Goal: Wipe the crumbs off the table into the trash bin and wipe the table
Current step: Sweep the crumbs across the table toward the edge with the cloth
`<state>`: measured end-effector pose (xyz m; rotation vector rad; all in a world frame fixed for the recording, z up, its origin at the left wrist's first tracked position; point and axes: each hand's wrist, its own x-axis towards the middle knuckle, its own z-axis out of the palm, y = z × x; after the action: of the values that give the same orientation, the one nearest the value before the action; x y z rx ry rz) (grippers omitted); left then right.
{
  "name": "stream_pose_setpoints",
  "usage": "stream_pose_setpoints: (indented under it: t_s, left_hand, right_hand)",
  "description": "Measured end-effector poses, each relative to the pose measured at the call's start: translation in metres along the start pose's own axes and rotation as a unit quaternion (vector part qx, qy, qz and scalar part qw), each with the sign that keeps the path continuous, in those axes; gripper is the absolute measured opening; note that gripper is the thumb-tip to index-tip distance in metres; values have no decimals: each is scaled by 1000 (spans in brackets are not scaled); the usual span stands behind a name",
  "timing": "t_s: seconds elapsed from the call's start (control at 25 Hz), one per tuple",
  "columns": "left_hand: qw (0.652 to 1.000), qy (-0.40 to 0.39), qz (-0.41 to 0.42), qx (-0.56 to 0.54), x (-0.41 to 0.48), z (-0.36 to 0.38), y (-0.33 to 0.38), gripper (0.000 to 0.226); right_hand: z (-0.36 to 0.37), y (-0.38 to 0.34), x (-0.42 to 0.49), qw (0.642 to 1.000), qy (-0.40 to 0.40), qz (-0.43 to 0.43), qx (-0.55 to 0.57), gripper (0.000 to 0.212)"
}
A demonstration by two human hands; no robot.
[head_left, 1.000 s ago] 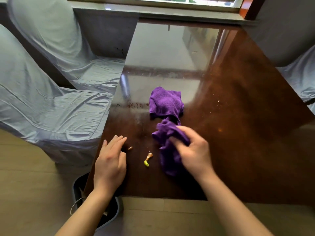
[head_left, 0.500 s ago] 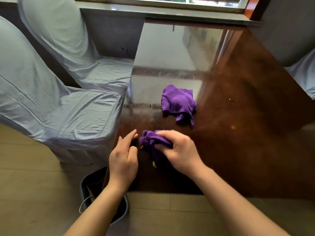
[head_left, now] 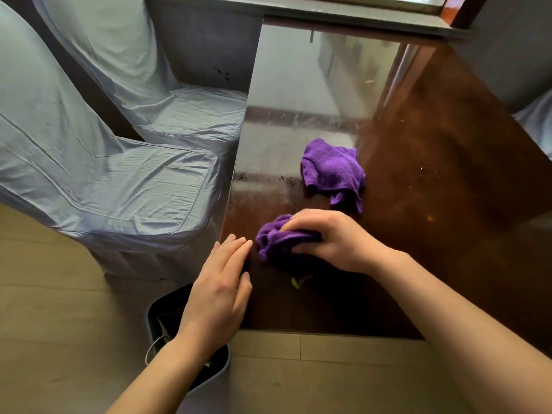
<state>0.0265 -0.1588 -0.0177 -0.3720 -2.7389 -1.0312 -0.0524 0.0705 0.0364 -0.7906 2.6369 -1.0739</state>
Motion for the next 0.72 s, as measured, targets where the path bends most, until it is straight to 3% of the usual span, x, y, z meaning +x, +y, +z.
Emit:
stream_pose_setpoints:
  t_s: [0.08, 0.16, 0.28, 0.36, 0.48, 0.72]
  left_hand:
    - [1000, 1, 7, 11, -1, 1, -1, 50]
    - [1000, 3, 11, 14, -1, 1, -2, 51]
    - [1000, 11, 12, 19, 0, 3, -5, 51]
    - [999, 11, 16, 26, -1, 4, -5, 51]
    - [999, 12, 15, 28, -1, 5, -6, 51]
    - [1000, 10, 7, 16, -1, 4, -5, 53]
  right_hand:
    - [-12, 10, -29, 991, 59, 45, 115, 34]
    - [-27, 23, -63, 962, 177, 102, 183, 33]
    - [-35, 36, -119, 917, 292, 230, 144, 35]
    - [-20, 32, -143, 907, 296, 294, 53, 43]
    - [27, 6, -144, 909, 259, 286, -154, 65]
    - [83, -47, -80, 916, 287, 231, -156, 59]
